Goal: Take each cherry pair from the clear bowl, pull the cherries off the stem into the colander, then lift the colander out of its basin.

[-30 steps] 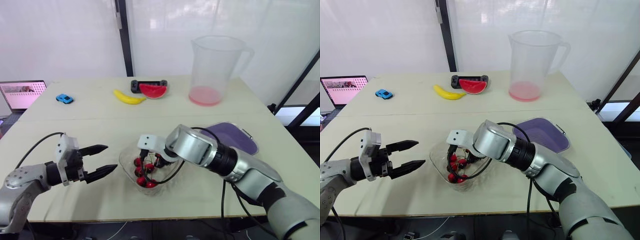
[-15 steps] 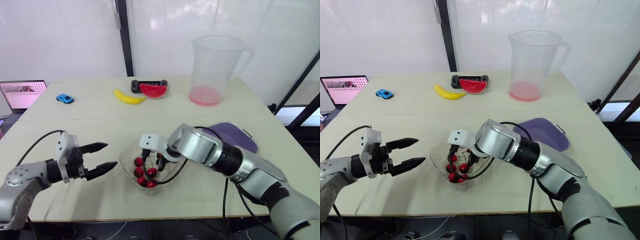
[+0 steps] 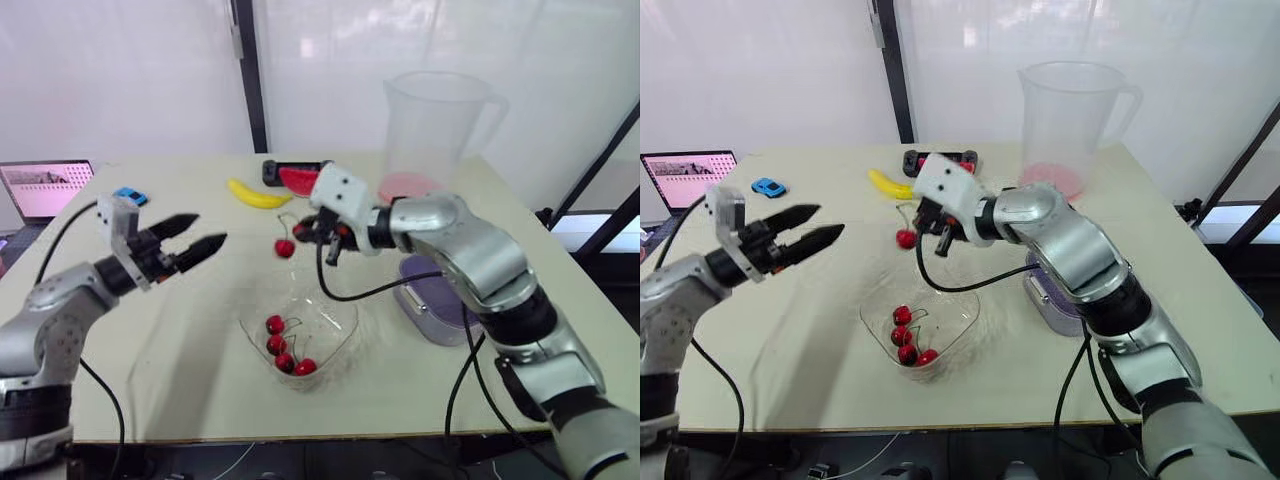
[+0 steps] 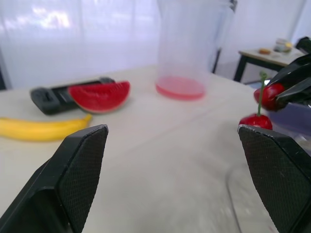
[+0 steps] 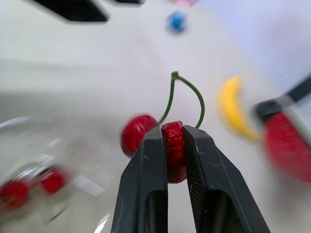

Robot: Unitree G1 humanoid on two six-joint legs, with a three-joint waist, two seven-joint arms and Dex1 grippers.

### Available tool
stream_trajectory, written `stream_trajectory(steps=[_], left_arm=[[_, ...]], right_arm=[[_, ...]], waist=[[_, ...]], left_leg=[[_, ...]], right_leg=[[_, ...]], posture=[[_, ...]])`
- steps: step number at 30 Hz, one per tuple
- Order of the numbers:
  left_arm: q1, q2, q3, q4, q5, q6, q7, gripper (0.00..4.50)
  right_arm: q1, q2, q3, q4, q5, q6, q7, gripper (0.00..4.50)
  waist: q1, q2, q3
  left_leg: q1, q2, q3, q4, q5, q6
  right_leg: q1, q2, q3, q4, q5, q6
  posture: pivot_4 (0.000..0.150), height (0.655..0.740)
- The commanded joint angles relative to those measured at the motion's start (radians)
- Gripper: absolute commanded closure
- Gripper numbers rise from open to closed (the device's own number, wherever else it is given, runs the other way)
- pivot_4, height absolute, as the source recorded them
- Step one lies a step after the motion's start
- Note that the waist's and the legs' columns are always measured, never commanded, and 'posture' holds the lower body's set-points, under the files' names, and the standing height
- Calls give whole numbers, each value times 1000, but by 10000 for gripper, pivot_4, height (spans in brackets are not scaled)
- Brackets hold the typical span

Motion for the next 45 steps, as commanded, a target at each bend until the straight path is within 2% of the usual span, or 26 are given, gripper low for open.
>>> stream_trajectory(steps=[1,6,12,23,29,32,39,45], left_arm=[[-68,-9,-1,1,23,-24,46,0],[-183,-62,-42,14,-22,6,-3,0],[-224,-87,-87,-26,-95,85,-69,0],[-214,-84,-128,-59,-85,109,-103,0],[-209,-112,-141,-60,-71,105,-74,0],[-205,-120,-150,-54,-63,103,-71,8236],[-216,-143,-173,-33,-52,102,-75,43509],[-230,-158,-171,-19,-49,103,-74,44392]], right_arm=[[24,2,-13,-21,-55,-118,-22,41892],[146,132,-56,-122,-38,-56,-149,41892],[224,230,-71,-251,12,81,-202,41892],[227,261,-82,-303,22,189,-275,41892],[227,268,-92,-317,33,211,-294,41892],[224,272,-96,-319,37,208,-303,42175],[223,272,-97,-320,43,205,-312,42175],[224,267,-94,-323,42,200,-314,42175]], waist=[[-1,0,0],[-1,0,0],[-1,0,0],[-1,0,0],[-1,0,0],[-2,0,0],[-1,0,0],[-1,0,0]], left_leg=[[0,0,0,0,1,-2],[0,0,0,0,2,-4],[0,0,-1,0,3,-5],[0,0,-1,0,3,-6],[0,0,-1,0,3,-6],[0,0,-1,0,3,-6],[0,0,-1,0,3,-6],[0,0,-1,0,3,-6]], right_leg=[[0,0,0,0,0,0],[0,1,0,0,0,0],[0,0,0,0,0,0],[0,1,0,0,0,0],[0,0,0,0,0,0],[0,1,0,0,0,0],[0,1,0,0,0,0],[0,1,0,0,0,0]], posture=[[1500,7400],[1500,7400],[1500,7400],[1500,7400],[1500,7400],[1500,7400],[1500,7400],[1500,7400]])
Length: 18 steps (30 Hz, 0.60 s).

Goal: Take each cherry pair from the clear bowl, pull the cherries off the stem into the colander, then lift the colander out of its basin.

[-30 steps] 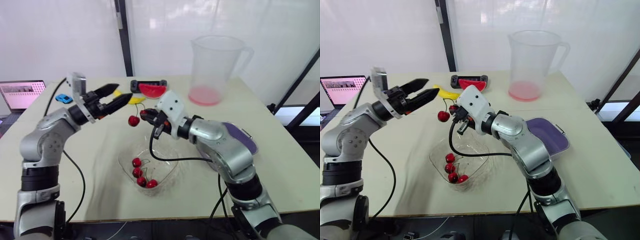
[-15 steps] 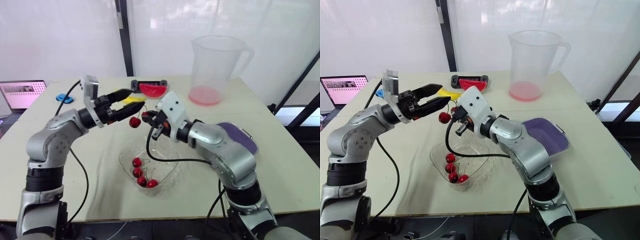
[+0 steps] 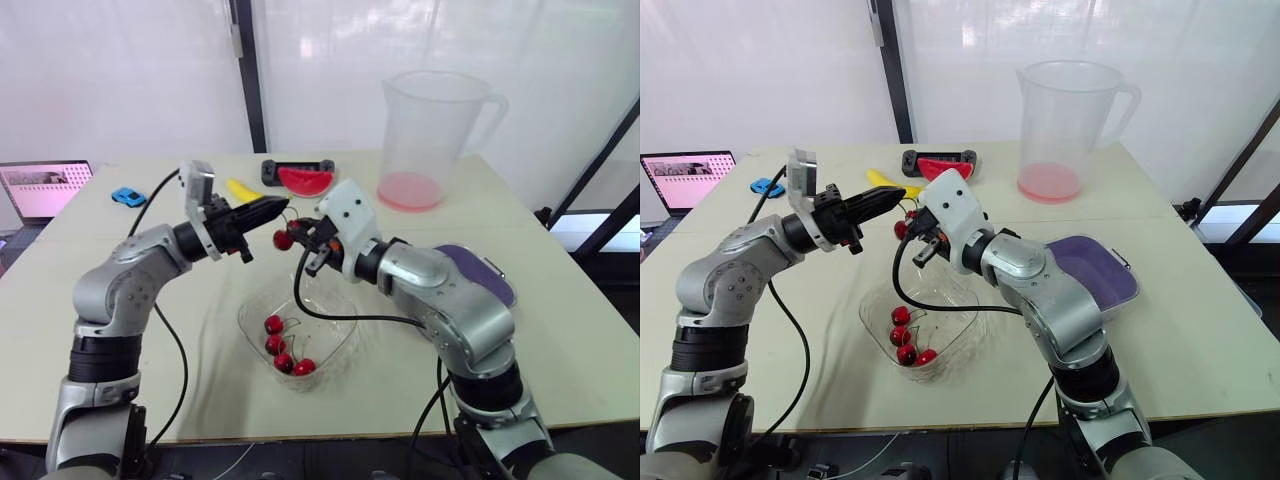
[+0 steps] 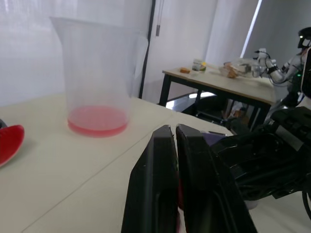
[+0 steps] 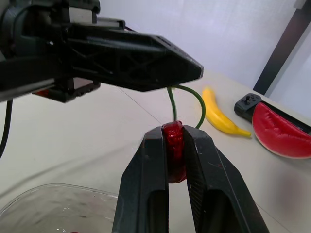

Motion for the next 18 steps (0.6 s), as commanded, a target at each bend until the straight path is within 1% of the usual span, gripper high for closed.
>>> stream_trajectory(steps=[1,6,9,12,18], left_arm=[[-33,-4,10,-8,-4,-9,0,44392],[-51,-14,23,3,-9,-13,7,44392],[-57,-30,48,0,-42,-7,14,36221],[-49,-36,53,-11,-49,-13,11,22503],[-6,-39,48,-18,-43,-32,-1,22503]], right_arm=[[-14,7,-14,-53,12,-18,-2,42175],[-13,5,-14,-53,13,-21,0,42175],[-14,4,-12,-51,15,-19,3,42175],[-14,3,-11,-50,16,-19,4,42175],[-15,2,-10,-49,23,-21,3,42175]], waist=[[0,0,0],[0,0,0],[0,0,0],[0,0,0],[-1,0,0]], left_leg=[[0,0,0,0,0,0],[0,0,0,0,0,0],[0,0,0,0,0,0],[0,0,0,0,0,0],[0,0,0,0,0,0]], right_leg=[[0,0,0,0,0,0],[0,0,0,0,0,0],[0,0,0,0,0,0],[0,0,0,0,0,0],[0,0,0,0,0,0]], posture=[[1500,7400],[1500,7400],[1500,7400],[1500,7400],[1500,7400]])
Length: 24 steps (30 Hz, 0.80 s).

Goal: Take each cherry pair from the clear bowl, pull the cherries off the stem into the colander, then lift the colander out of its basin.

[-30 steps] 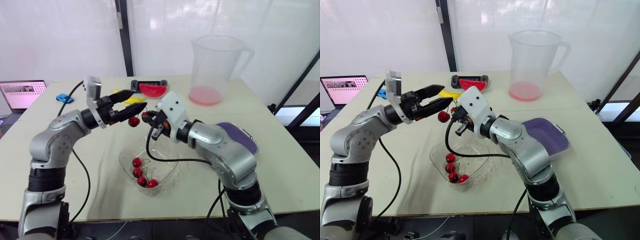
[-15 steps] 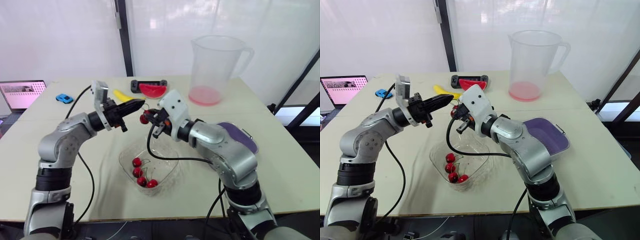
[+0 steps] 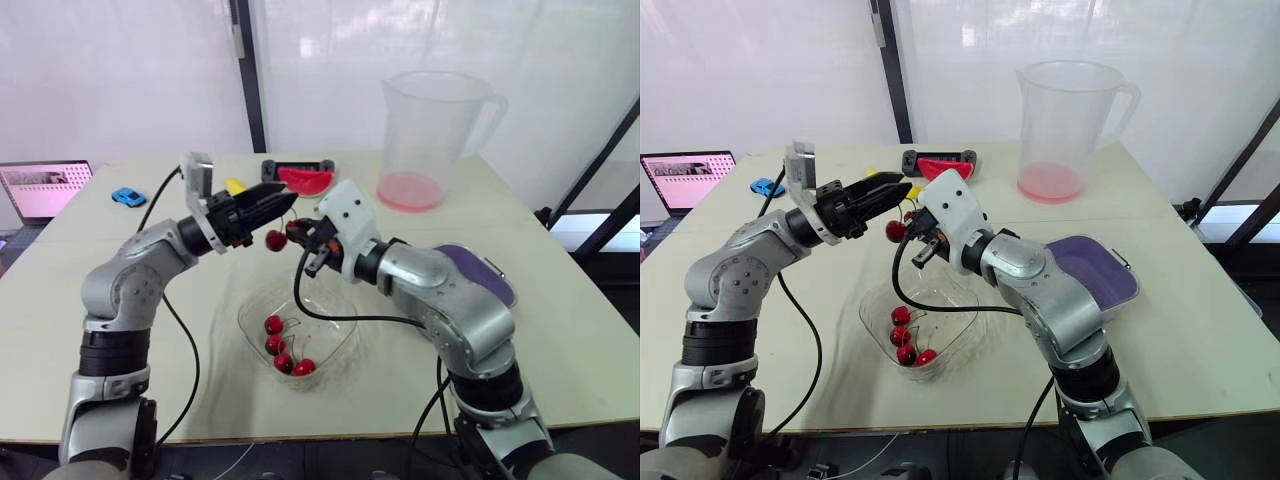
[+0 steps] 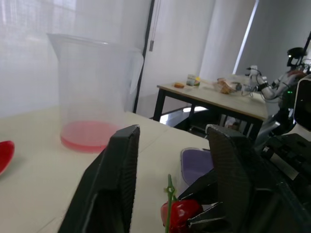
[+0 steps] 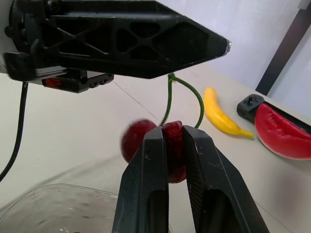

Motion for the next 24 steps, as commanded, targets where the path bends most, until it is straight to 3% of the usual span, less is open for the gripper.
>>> stream_trajectory(steps=[1,13,16,19,24], left_arm=[[21,-2,20,-26,-5,-24,-8,22503],[42,-24,16,-24,-2,-36,-5,22503],[41,-27,12,-25,-5,-30,-9,30938],[37,-33,9,-27,-6,-28,-8,44748],[28,-41,13,-22,-7,-26,-5,44748]], right_arm=[[-16,4,-9,-49,9,-20,1,42175],[-17,-2,-9,-51,13,-21,3,42175],[-19,-3,-8,-51,13,-21,4,42175],[-19,-3,-8,-51,14,-20,6,42175],[-18,-4,-7,-49,19,-16,9,42175]], waist=[[0,0,0],[1,0,0],[1,0,0],[1,0,0],[1,0,0]], left_leg=[[0,0,0,0,0,0],[0,0,0,0,0,0],[0,0,0,0,0,0],[0,0,0,0,0,0],[0,0,0,0,0,0]], right_leg=[[0,0,0,0,0,0],[0,0,0,0,0,0],[0,0,0,0,0,0],[0,0,0,0,0,0],[0,0,0,0,0,0]], posture=[[1500,7400],[1500,7400],[1500,7400],[1500,7400],[1500,7400]])
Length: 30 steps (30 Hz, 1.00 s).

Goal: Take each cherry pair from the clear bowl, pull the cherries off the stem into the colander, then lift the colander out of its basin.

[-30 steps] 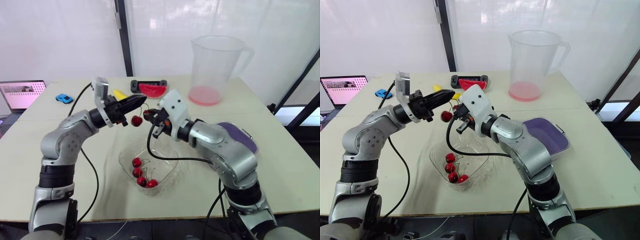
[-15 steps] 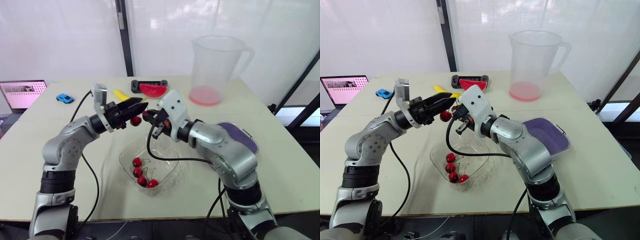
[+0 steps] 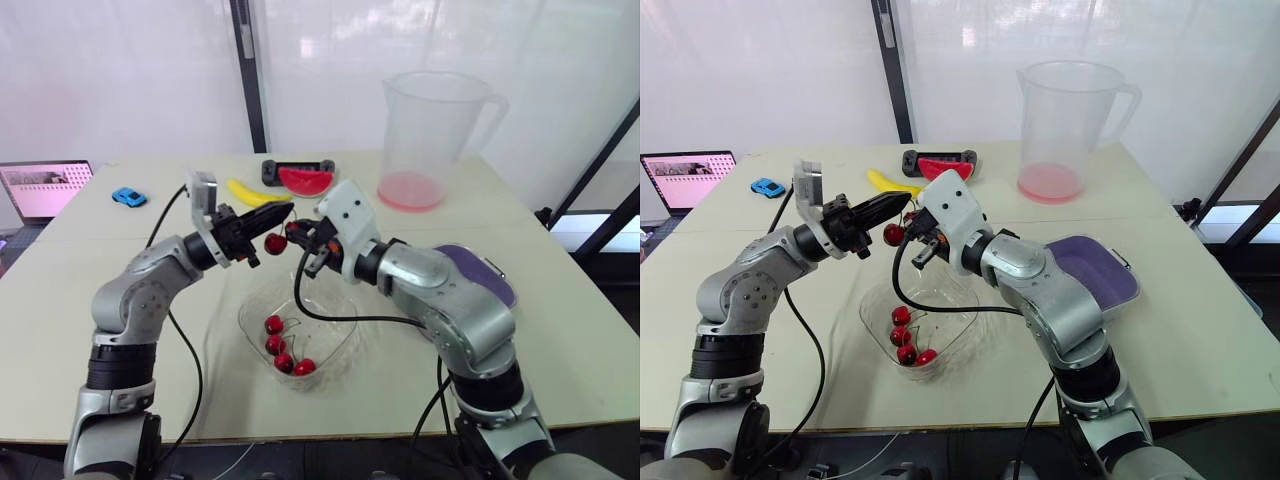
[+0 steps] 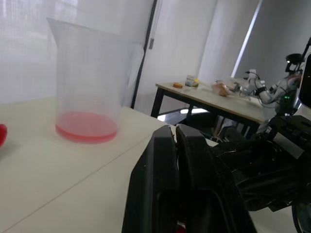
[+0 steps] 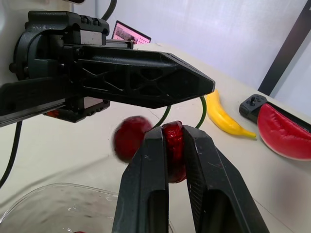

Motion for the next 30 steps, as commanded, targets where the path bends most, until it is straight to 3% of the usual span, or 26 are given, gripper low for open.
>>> stream_trajectory(steps=[1,2,6,8,15,21,24,30], left_arm=[[-28,0,16,-21,-20,-7,-2,44748],[-29,1,17,-20,-19,-7,-2,44748],[-34,7,22,-13,-18,-9,-4,45000],[-38,10,23,-6,-14,-13,-9,45000],[-51,21,11,6,-12,-10,-50,45000],[-33,68,-4,-67,-99,97,-140,45000],[-32,80,-5,-87,-124,131,-150,45000],[-25,78,-1,-125,-154,175,-136,45000]], right_arm=[[-18,-1,-8,-49,14,-15,8,42175],[-17,-2,-9,-49,14,-17,9,42175],[-25,-70,-28,-64,27,-9,54,26742],[-33,-93,-83,-79,86,21,93,16518],[-10,-105,-333,-94,349,140,179,16518],[-55,-113,-566,85,700,301,260,16518],[-57,-142,-561,118,737,304,257,16518],[-13,-150,-413,121,720,221,302,16518]], waist=[[0,0,0],[0,0,0],[2,0,0],[2,0,0],[1,0,0],[0,0,0],[0,0,0],[-1,0,0]], left_leg=[[0,0,0,0,0,0],[0,0,0,0,0,0],[0,0,0,0,0,0],[0,0,0,0,0,0],[0,0,0,0,0,0],[0,0,0,0,0,0],[0,0,0,0,0,1],[0,0,0,0,-3,5]], right_leg=[[0,0,0,0,0,0],[0,0,0,0,0,0],[0,0,0,0,0,0],[0,0,0,0,0,0],[0,0,0,0,0,0],[1,0,0,0,0,0],[1,0,0,0,0,0],[1,0,0,0,0,0]], posture=[[1500,7400],[1500,7400],[1500,7400],[1500,7400],[1500,7400],[1500,7400],[1500,7400],[1500,7400]])
